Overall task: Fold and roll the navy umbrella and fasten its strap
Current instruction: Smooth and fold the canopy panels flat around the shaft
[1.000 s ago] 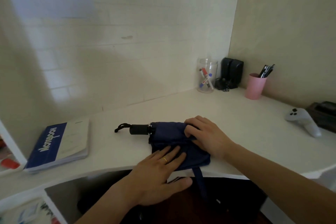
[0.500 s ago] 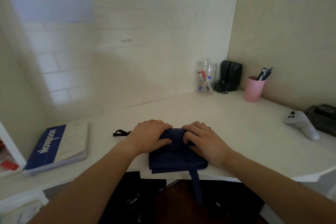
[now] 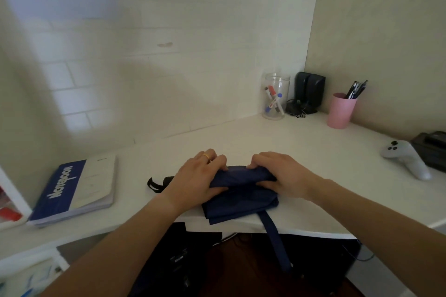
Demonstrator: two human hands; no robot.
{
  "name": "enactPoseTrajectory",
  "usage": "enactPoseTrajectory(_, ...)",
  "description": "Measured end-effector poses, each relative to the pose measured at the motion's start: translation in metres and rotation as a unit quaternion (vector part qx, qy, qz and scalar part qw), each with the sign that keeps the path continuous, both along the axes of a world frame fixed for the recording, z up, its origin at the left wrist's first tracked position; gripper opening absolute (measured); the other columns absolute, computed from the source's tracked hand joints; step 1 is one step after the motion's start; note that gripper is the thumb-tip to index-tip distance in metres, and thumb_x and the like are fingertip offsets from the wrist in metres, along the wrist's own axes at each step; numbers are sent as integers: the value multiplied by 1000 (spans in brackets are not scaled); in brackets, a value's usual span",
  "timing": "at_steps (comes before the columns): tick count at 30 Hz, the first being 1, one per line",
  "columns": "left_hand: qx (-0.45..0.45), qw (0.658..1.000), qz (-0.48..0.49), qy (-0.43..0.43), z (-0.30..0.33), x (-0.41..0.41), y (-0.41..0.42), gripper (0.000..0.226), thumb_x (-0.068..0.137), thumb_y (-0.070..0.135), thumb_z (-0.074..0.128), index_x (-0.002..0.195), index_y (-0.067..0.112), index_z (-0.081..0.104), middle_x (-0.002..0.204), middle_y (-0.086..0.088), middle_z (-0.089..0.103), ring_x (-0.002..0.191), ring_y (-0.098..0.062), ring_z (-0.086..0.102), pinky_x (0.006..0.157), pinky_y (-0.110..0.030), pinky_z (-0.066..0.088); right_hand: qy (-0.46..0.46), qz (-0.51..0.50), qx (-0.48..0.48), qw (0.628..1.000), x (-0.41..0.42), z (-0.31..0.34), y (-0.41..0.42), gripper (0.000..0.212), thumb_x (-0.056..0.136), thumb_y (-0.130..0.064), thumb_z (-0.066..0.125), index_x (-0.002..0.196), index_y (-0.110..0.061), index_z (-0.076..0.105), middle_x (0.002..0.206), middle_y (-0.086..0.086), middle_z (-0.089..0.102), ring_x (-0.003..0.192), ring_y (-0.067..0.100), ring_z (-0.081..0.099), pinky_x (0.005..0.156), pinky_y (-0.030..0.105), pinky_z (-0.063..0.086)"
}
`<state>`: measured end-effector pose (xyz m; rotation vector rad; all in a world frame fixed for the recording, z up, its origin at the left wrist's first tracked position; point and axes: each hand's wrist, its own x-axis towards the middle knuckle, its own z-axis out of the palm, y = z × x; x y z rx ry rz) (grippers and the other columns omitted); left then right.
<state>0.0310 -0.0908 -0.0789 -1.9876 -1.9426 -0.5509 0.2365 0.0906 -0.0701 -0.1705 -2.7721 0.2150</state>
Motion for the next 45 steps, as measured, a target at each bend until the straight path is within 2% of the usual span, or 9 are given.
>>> enactPoseTrajectory(2, -47, 995, 6, -90, -2, -5, -7, 48, 87, 50, 69, 126, 31, 50, 119, 4, 55, 101, -17, 59, 83, -38, 54, 35, 15, 18, 999, 4, -11, 0, 30, 86, -22, 71, 113, -23, 57, 105, -4, 61, 92, 15, 54, 81, 31, 46)
enactPoseTrajectory(5, -114, 992, 45, -17, -5, -9, -13, 74, 91, 60, 39, 154, 20, 37, 132, -5, 61, 113, -26, 62, 94, -40, 52, 50, 22, 12, 998, 6, -14, -1, 32, 84, -21, 72, 114, -23, 59, 104, -3, 62, 92, 16, 56, 81, 30, 47)
enactPoseTrajectory(9, -29, 993, 21, 109, -20, -10, -13, 60, 94, 40, 52, 143, 4, 53, 105, -11, 69, 88, -29, 67, 72, -39, 59, -60, -17, -184, 981, 2, 18, 2, 24, 81, -35, 75, 103, -34, 64, 105, -11, 69, 96, 10, 65, 88, 34, 55)
enactPoseTrajectory(13, 2, 990, 12, 143, -27, -11, -14, 58, 95, 32, 48, 147, 6, 48, 108, -8, 67, 88, -24, 62, 75, -37, 58, -115, -15, -309, 944, 6, 30, 11, 31, 83, -34, 79, 107, -34, 61, 108, -4, 75, 100, 18, 70, 93, 42, 58)
enactPoseTrajectory(22, -128, 987, 22, -97, 4, -10, -24, 62, 98, 65, 45, 154, 40, 35, 120, 10, 60, 99, -5, 54, 86, -20, 39, 17, -37, -76, 996, 6, -3, -2, 34, 76, -22, 79, 107, -26, 64, 104, -7, 70, 91, 14, 62, 83, 37, 53)
enactPoseTrajectory(25, -115, 989, 7, -94, -2, -15, -22, 57, 100, 54, 53, 154, 43, 37, 114, 10, 60, 96, -5, 54, 83, -17, 37, 4, -29, -75, 997, 8, -4, 0, 38, 77, -25, 80, 111, -28, 63, 106, -9, 69, 92, 11, 61, 84, 32, 52)
enactPoseTrajectory(31, 7, 997, 4, -78, -22, -13, -27, 57, 92, 43, 67, 146, 42, 51, 121, 10, 58, 108, -3, 48, 93, -19, 42, -126, -20, -333, 934, 12, 30, 16, 34, 86, -29, 78, 117, -33, 65, 118, -7, 71, 109, 12, 68, 95, 30, 56)
enactPoseTrajectory(42, -87, 987, -18, -130, -2, -16, -41, 53, 100, 48, 55, 151, 41, 43, 125, 20, 58, 104, 5, 56, 94, -20, 47, 79, -6, -16, 997, 25, -9, -1, 36, 75, -18, 81, 107, -22, 62, 101, -9, 57, 84, 6, 49, 70, 19, 36)
enactPoseTrajectory(45, -35, 997, -26, -71, -10, -11, -46, 48, 100, 49, 49, 148, 40, 50, 126, 13, 61, 107, -2, 56, 93, -17, 46, 64, 22, -62, 996, 31, -8, 0, 34, 78, -21, 80, 107, -20, 62, 108, -5, 60, 92, 11, 57, 75, 18, 45)
